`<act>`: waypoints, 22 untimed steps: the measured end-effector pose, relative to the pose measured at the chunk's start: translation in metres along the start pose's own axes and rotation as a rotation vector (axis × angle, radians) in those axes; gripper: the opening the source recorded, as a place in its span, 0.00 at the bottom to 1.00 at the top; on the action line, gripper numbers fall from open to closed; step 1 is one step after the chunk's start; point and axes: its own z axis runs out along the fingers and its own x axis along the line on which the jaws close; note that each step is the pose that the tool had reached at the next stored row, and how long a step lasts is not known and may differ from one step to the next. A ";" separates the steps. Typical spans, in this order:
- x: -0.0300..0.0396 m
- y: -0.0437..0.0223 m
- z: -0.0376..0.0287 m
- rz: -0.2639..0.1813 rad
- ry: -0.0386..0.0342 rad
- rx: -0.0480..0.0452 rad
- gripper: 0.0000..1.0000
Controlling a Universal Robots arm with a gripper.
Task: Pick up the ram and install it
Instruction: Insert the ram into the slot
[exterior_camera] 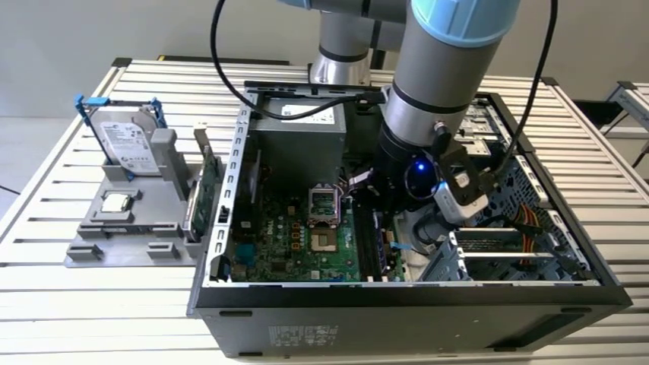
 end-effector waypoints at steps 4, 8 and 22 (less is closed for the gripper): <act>0.0000 0.0005 0.0000 -0.065 -0.0002 -0.0005 0.00; 0.0000 0.0008 0.0001 -0.137 -0.0005 -0.0012 0.00; 0.0000 0.0017 0.0002 -0.354 0.0006 -0.0036 0.00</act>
